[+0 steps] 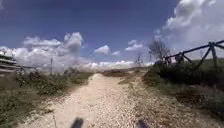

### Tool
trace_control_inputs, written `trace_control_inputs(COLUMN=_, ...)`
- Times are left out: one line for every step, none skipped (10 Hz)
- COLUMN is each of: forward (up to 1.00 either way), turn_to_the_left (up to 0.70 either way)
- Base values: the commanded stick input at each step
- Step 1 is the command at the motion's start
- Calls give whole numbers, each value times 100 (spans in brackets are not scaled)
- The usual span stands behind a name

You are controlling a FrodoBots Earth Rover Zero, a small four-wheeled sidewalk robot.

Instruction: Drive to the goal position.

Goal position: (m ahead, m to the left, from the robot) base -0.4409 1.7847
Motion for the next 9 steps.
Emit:
trace_control_inputs(forward=0, turn_to_the_left=-20)
trace_control_inputs(forward=0, turn_to_the_left=-47)
trace_control_inputs(forward=0, turn_to_the_left=-70)
trace_control_inputs(forward=0, turn_to_the_left=-70)
trace_control_inputs(forward=0, turn_to_the_left=-70)
trace_control_inputs(forward=0, turn_to_the_left=-70)
trace_control_inputs(forward=0, turn_to_the_left=-70)
trace_control_inputs(forward=0, turn_to_the_left=-70)
trace_control_inputs(forward=0, turn_to_the_left=-70)
